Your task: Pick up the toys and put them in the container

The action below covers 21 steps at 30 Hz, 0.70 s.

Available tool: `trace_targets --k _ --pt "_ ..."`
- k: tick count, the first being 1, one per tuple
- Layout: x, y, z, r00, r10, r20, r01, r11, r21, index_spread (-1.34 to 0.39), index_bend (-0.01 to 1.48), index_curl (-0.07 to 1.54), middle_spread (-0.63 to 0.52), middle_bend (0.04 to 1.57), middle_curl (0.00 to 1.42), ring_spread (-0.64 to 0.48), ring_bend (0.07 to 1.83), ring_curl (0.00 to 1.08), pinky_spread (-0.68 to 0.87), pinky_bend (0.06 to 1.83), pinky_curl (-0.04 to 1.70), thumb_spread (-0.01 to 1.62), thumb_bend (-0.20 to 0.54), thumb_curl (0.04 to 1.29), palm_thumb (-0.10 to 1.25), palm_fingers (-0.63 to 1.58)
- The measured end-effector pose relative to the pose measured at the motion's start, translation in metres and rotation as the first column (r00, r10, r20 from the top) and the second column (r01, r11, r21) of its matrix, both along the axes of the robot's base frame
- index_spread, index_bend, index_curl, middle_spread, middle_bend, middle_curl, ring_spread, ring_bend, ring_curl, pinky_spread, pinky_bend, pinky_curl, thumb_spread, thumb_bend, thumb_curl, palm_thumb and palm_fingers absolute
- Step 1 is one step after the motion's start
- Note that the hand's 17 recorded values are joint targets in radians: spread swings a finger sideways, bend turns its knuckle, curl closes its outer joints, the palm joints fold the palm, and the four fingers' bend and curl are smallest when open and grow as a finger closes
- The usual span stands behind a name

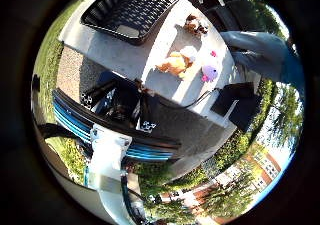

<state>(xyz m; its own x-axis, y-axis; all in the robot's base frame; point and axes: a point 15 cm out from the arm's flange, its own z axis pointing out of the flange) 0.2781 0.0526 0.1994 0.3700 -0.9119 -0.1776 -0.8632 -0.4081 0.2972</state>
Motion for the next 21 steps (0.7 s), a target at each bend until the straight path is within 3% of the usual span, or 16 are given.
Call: trace_targets --k 3,8,16,21 --pt "-0.004 -0.016 0.018 1.000 0.003 0.019 -0.002 1.000 -0.031 -0.15 0.18 0.31 0.03 0.18 0.34 0.26 0.34 0.35 0.40 0.34 0.21 1.32 -0.016 0.36 0.73 0.30" --pt "0.011 -0.060 0.042 0.993 -0.083 0.082 0.087 0.995 -0.044 -0.16 0.17 0.31 0.02 0.17 0.34 0.26 0.35 0.35 0.40 0.36 0.22 1.31 -0.017 0.37 0.73 0.32" --pt "0.057 -0.194 0.092 0.944 -0.250 0.217 0.278 0.954 -0.111 -0.18 0.17 0.30 0.01 0.18 0.34 0.25 0.36 0.35 0.40 0.41 0.22 1.29 -0.019 0.37 0.72 0.34" --pt "0.089 -0.266 0.077 0.910 -0.366 0.195 0.391 0.914 -0.109 -0.16 0.13 0.28 0.01 0.18 0.34 0.26 0.37 0.35 0.41 0.47 0.24 1.29 -0.029 0.37 0.69 0.27"
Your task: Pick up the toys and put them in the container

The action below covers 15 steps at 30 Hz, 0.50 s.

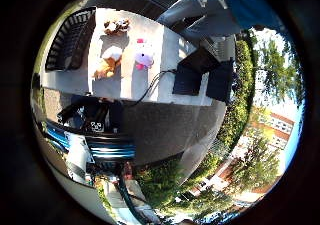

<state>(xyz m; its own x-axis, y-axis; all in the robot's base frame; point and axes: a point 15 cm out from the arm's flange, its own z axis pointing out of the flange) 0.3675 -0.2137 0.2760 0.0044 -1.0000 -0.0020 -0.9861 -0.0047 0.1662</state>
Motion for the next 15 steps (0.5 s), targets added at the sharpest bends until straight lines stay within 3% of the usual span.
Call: trace_targets --k 6,15 --pt "0.041 -0.066 -0.065 0.993 -0.119 0.008 0.119 0.993 -0.001 -0.13 0.14 0.25 0.04 0.18 0.34 0.27 0.40 0.35 0.42 0.53 0.24 1.27 -0.029 0.36 0.62 0.21" --pt "0.079 -0.112 -0.194 0.981 -0.189 0.036 0.190 0.982 -0.010 -0.11 0.15 0.24 0.05 0.19 0.35 0.26 0.42 0.35 0.42 0.56 0.24 1.23 -0.029 0.36 0.56 0.19"
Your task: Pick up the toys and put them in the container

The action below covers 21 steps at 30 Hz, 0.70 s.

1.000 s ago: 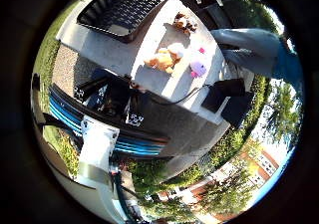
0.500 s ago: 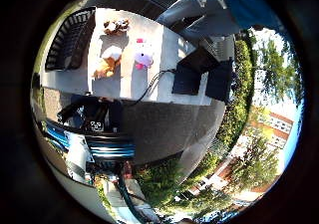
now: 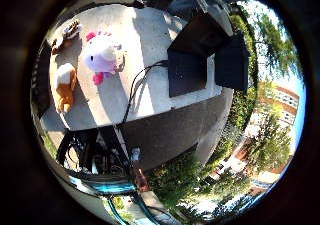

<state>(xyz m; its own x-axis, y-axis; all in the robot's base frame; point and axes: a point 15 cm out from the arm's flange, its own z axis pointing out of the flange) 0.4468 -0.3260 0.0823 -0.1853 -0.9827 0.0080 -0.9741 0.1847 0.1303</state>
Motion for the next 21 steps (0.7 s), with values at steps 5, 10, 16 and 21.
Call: trace_targets --k 5,10,16,21 --pt "0.013 -0.007 -0.065 1.000 0.002 0.006 -0.002 1.000 0.001 -0.11 0.15 0.23 0.04 0.19 0.35 0.26 0.42 0.35 0.42 0.57 0.24 1.21 -0.027 0.36 0.55 0.18" --pt "0.024 -0.011 -0.106 1.000 0.014 -0.013 -0.014 1.000 0.007 -0.11 0.16 0.24 0.04 0.18 0.36 0.26 0.42 0.35 0.42 0.57 0.23 1.20 -0.027 0.36 0.53 0.18" --pt "0.037 -0.012 -0.135 0.999 0.023 -0.023 -0.023 1.000 0.009 -0.10 0.17 0.25 0.04 0.19 0.36 0.26 0.42 0.34 0.42 0.54 0.21 1.19 -0.020 0.36 0.55 0.20" --pt "0.037 -0.012 -0.156 0.997 0.043 -0.059 -0.044 0.999 -0.008 -0.08 0.20 0.27 0.02 0.20 0.37 0.26 0.44 0.34 0.41 0.49 0.19 1.18 -0.015 0.37 0.60 0.31"
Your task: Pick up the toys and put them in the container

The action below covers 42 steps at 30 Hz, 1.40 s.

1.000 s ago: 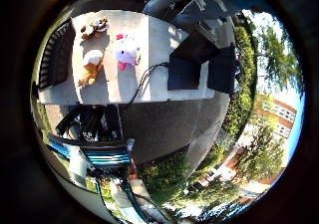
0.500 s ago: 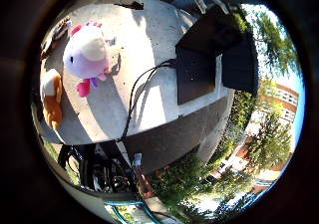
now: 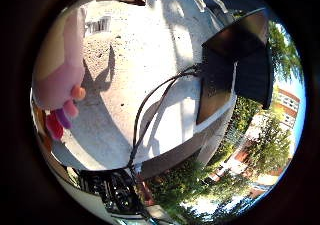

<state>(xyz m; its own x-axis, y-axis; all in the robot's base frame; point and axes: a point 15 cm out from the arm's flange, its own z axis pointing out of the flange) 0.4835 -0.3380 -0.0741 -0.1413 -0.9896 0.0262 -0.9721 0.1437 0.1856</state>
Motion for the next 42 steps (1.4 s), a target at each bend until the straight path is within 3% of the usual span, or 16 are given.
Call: trace_targets --k 1,3,4,7,12,15,18,22,29,34,38,42 --pt "-0.001 -0.001 -0.003 1.000 0.004 -0.009 -0.004 1.000 -0.007 -0.08 0.20 0.27 0.02 0.21 0.37 0.26 0.45 0.34 0.41 0.49 0.19 1.18 -0.014 0.37 0.61 0.36" --pt "-0.004 -0.002 -0.005 1.000 0.015 -0.024 -0.016 1.000 -0.026 -0.12 0.16 0.26 -0.01 0.29 0.40 0.24 0.63 0.38 0.41 0.58 0.19 1.17 -0.011 0.38 0.64 0.74" --pt "-0.006 -0.003 -0.007 0.999 0.018 -0.037 -0.019 0.999 -0.036 -0.14 0.15 0.24 -0.02 0.33 0.41 0.23 0.66 0.37 0.40 0.60 0.18 1.17 -0.007 0.38 0.66 0.82" --pt "-0.007 -0.005 -0.007 0.997 0.047 -0.060 -0.051 0.996 -0.068 -0.24 0.08 0.18 -0.08 0.60 0.55 0.16 0.99 0.52 0.39 0.67 0.22 1.15 0.004 0.40 0.75 0.92" --pt "0.006 -0.010 0.014 0.996 0.078 -0.040 -0.082 0.991 -0.105 -0.41 0.24 0.13 -0.16 0.83 0.72 0.04 1.18 0.66 0.37 1.07 0.35 1.10 0.005 0.45 0.89 1.14" --pt "0.008 -0.016 0.042 0.997 0.073 -0.031 -0.076 0.990 -0.116 -0.50 0.31 0.12 -0.18 0.95 0.80 0.00 1.21 0.71 0.32 1.27 0.44 1.08 0.014 0.50 0.96 1.16" --pt "-0.021 -0.011 0.062 0.992 0.039 -0.120 -0.049 0.996 -0.079 -0.61 0.43 0.12 -0.20 1.03 0.87 -0.05 1.24 0.75 0.27 1.39 0.52 1.09 0.008 0.54 1.00 1.09" --pt "-0.050 0.007 0.131 0.973 0.022 -0.231 -0.030 0.999 -0.035 -0.70 0.54 0.12 -0.21 1.07 0.93 -0.08 1.28 0.79 0.24 1.45 0.58 1.12 -0.010 0.57 0.99 1.02" --pt "-0.068 0.072 0.282 0.954 0.120 -0.274 -0.115 0.993 0.032 -0.85 0.72 0.12 -0.22 1.14 1.02 -0.11 1.36 0.85 0.18 1.50 0.68 1.16 -0.015 0.61 0.96 0.90" --pt "-0.079 0.138 0.374 0.932 0.260 -0.254 -0.254 0.966 0.056 -0.92 0.82 0.12 -0.23 1.18 1.06 -0.12 1.40 0.87 0.15 1.52 0.74 1.18 -0.014 0.64 0.95 0.83" --pt "-0.078 0.210 0.421 0.911 0.371 -0.180 -0.360 0.928 0.093 -0.96 0.88 0.12 -0.23 1.22 1.09 -0.13 1.44 0.88 0.14 1.53 0.79 1.19 -0.014 0.65 0.94 0.79" --pt "-0.069 0.296 0.439 0.861 0.498 -0.101 -0.483 0.864 0.144 -0.99 0.94 0.12 -0.23 1.24 1.10 -0.13 1.46 0.89 0.13 1.54 0.82 1.19 -0.014 0.67 0.94 0.76"
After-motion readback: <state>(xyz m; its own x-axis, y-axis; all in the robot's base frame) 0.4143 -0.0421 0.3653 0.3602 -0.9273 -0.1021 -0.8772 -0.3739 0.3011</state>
